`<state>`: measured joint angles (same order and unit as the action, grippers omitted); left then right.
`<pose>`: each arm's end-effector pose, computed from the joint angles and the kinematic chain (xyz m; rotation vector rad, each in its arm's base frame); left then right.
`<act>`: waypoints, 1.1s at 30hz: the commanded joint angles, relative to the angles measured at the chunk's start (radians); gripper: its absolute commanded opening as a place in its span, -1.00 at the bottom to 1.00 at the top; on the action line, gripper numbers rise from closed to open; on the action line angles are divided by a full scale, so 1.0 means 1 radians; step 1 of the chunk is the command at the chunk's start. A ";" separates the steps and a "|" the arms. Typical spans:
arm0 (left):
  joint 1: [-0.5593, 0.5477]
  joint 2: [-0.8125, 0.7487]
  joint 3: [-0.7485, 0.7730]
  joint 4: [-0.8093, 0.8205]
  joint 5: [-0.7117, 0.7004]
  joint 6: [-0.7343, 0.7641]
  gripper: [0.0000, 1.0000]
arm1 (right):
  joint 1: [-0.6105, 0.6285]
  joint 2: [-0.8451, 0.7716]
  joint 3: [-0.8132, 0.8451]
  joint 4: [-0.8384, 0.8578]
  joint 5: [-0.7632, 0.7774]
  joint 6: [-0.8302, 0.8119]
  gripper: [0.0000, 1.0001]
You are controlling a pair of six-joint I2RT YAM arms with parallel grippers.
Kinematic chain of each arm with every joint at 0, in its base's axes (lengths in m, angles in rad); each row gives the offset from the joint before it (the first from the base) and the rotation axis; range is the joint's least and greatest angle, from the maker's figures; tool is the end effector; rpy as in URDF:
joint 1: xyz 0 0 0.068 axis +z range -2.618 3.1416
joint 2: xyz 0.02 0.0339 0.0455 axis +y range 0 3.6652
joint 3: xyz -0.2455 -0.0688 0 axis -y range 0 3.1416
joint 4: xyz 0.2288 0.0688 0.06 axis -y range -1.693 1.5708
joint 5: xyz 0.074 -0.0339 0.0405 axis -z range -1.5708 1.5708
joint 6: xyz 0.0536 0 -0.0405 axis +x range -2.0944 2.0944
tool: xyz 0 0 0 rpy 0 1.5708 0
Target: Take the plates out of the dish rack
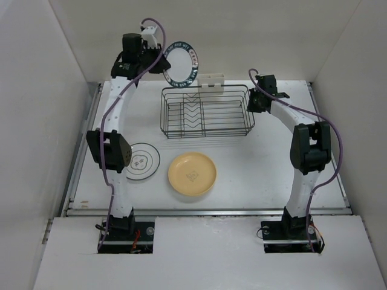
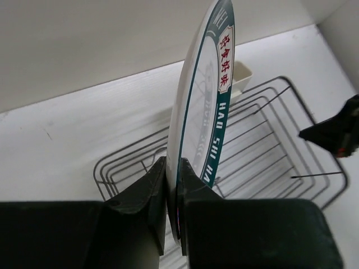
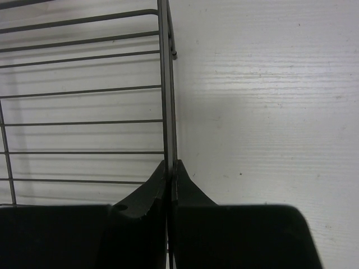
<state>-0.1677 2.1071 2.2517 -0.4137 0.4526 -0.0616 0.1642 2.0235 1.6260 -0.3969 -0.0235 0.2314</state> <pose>0.4704 -0.1034 0.3844 0.4158 1.8032 -0.5757 0.4447 0.0750 0.2100 0.0684 2.3748 0.2183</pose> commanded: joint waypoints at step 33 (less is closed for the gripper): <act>0.422 -0.202 -0.664 -0.886 0.137 0.881 -0.72 | 0.020 -0.186 -0.118 -0.014 0.025 0.002 -0.64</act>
<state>0.2546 1.9423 1.5959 -1.2823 0.6174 0.8284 0.1780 1.9244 1.5055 -0.4126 -0.0227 0.2562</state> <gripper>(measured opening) 0.126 0.164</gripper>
